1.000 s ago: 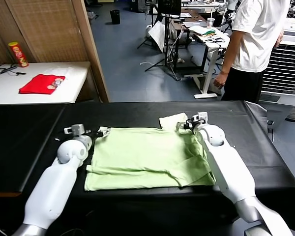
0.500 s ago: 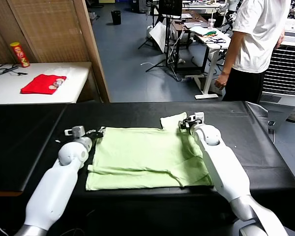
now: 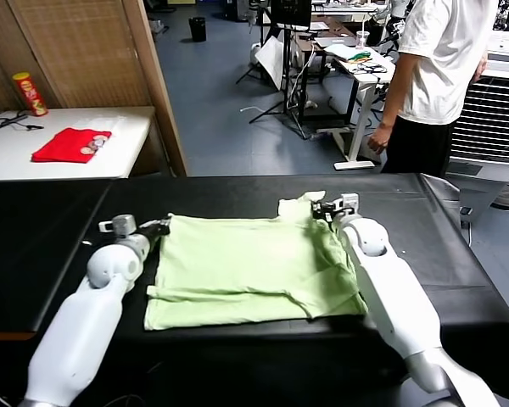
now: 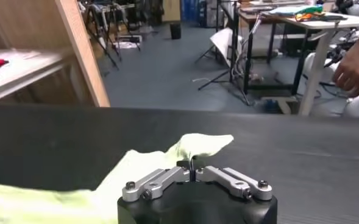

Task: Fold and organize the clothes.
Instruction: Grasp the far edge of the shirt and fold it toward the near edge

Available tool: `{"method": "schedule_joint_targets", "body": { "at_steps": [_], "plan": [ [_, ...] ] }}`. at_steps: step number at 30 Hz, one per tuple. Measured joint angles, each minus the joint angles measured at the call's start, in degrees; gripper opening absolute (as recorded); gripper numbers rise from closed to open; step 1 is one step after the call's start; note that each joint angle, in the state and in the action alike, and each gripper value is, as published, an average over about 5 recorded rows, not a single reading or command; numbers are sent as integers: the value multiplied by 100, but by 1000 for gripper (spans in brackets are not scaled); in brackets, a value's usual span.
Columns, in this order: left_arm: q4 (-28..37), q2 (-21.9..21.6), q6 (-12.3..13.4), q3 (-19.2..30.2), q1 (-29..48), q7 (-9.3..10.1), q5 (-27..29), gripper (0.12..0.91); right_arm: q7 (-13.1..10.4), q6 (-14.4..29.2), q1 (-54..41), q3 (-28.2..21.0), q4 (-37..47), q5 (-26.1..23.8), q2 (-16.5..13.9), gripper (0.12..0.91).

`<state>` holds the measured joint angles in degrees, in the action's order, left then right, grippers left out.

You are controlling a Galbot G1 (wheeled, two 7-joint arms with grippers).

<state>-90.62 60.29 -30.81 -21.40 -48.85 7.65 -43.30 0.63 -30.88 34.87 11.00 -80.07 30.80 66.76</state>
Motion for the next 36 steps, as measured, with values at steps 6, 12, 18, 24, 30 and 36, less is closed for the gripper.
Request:
{"method": "schedule_joint_targets", "body": {
  "at_steps": [6,12,18,24,30,36],
  "plan": [
    [-819,-319,-32,-296,-705,53,-106,128,-189,-325,564,96,-930,207,-564,124],
    [-1488,-564,-35,-594,-1430,26,-111,128,-345,-758,1175,250,-1788,239,-1022,124],
    [-2070,-559,11,-787,-2149,-65,152,128,-349,-1060,1694,402,-2377,257,-1263,124],
    [-2386,-453,65,-925,-2762,-126,462,128,-335,-1131,2183,504,-2767,242,-1326,124],
    [-2605,-374,103,-1047,-3211,-136,610,128,-340,-1132,2582,611,-3006,239,-1401,124],
    [-2728,-296,14,-1079,-3490,-136,816,128,-276,-1132,2913,770,-3267,329,-1471,245]
  ]
}}
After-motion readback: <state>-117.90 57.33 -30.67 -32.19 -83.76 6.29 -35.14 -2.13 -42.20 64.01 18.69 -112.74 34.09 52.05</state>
